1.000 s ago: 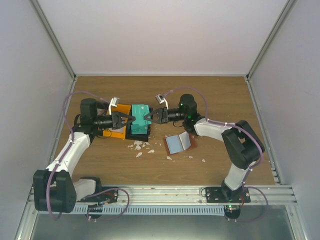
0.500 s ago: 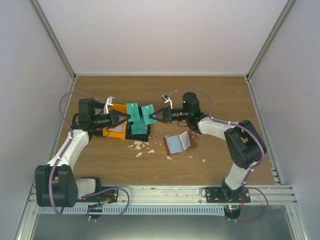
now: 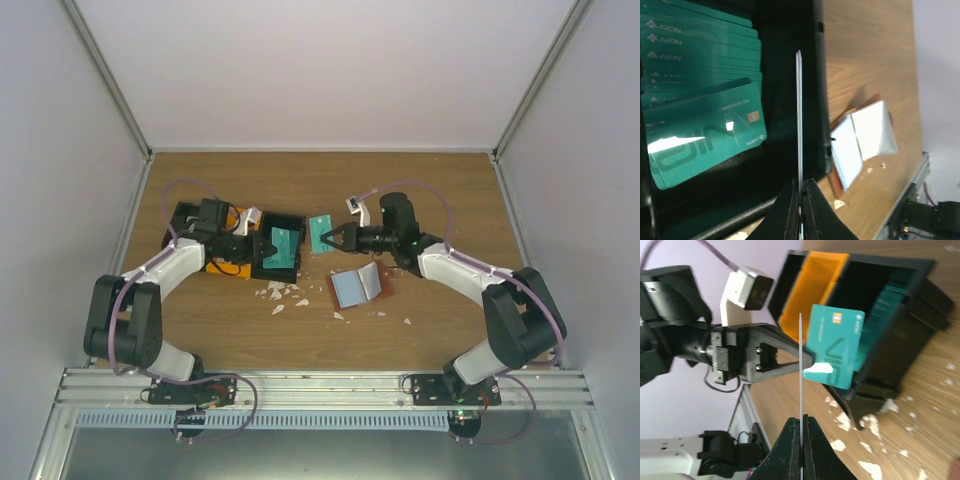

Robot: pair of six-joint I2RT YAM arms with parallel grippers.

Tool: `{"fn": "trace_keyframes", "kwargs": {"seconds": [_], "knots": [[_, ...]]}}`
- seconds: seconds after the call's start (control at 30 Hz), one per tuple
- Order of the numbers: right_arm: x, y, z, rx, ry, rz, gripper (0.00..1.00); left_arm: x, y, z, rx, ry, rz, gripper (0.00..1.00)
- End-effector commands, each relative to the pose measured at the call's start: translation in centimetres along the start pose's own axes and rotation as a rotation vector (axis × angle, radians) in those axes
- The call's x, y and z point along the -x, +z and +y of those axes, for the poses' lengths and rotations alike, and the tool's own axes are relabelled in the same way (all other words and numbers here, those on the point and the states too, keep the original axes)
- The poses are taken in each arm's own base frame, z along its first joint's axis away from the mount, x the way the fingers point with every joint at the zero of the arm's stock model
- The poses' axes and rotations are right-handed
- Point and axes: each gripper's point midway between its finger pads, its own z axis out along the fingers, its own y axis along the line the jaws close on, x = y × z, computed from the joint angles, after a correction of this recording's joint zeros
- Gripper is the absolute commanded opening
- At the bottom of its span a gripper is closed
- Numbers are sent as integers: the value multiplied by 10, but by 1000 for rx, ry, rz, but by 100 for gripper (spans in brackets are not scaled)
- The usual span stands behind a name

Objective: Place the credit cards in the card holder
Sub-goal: Place the credit card in the storage box.

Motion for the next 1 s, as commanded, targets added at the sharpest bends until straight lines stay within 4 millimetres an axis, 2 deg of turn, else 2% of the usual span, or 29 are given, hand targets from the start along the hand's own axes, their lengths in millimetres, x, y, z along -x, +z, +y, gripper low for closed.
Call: {"fn": "trace_keyframes", "kwargs": {"seconds": [0.0,0.23,0.4,0.53,0.63,0.83,0.97], "knots": [[-15,-12,-31,-158,23,-15,0,10,11,16,131,58,-11,6],[-23,-30,-43,-259,62,-67,1,5,25,23,215,80,34,15],[-30,-45,-55,-363,70,-77,1,8,10,21,315,111,2,26],[-42,-52,-69,-446,60,-45,1,16,-10,-6,322,177,-59,34],[-52,-58,-78,-483,50,-22,2,12,-16,-41,247,233,-96,38],[-78,-62,-85,-474,40,27,1,-19,-12,-113,36,360,-184,54],[-86,-65,-85,-471,14,47,2,-38,0,-128,1,385,-224,62]]}}
